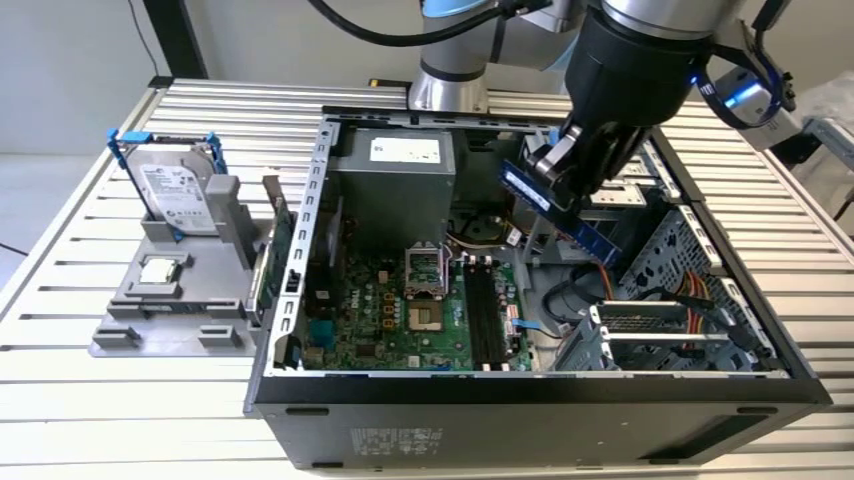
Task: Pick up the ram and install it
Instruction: 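Insert the ram into the slot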
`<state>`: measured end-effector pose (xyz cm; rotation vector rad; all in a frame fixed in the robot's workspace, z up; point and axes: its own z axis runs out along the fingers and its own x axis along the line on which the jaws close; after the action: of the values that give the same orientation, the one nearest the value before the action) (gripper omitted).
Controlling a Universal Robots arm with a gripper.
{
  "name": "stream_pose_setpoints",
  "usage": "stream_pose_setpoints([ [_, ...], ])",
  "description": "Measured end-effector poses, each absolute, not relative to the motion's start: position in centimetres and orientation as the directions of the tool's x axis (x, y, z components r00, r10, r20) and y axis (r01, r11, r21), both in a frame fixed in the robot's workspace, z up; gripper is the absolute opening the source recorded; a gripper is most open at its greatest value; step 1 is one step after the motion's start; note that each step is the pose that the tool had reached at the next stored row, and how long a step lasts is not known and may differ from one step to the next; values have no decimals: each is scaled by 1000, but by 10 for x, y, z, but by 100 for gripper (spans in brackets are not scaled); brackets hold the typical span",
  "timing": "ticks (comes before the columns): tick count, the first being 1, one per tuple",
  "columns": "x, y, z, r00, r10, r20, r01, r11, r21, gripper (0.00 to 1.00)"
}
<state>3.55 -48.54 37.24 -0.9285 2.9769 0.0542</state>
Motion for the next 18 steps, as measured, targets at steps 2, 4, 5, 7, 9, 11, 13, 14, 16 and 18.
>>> stream_pose_setpoints([
  [2, 36, -485, 372, -833, -552, -32, -553, 833, 26, 0],
  [4, 36, -485, 372, -843, -537, -32, -537, 843, 26, 0],
  [5, 36, -485, 372, -848, -529, -32, -530, 847, 26, 0],
  [7, 36, -485, 372, -856, -516, -32, -517, 856, 26, 0],
  [9, 36, -485, 372, -864, -503, -32, -504, 863, 26, 0],
  [11, 36, -485, 372, -872, -489, -32, -490, 871, 26, 0],
  [13, 36, -485, 372, -881, -472, -32, -473, 881, 26, 0],
  [14, 36, -485, 372, -886, -463, -32, -464, 885, 26, 0],
  [16, 36, -485, 372, -896, -443, -32, -444, 896, 26, 0],
  [18, 36, -485, 372, -906, -422, -32, -423, 906, 26, 0],
])
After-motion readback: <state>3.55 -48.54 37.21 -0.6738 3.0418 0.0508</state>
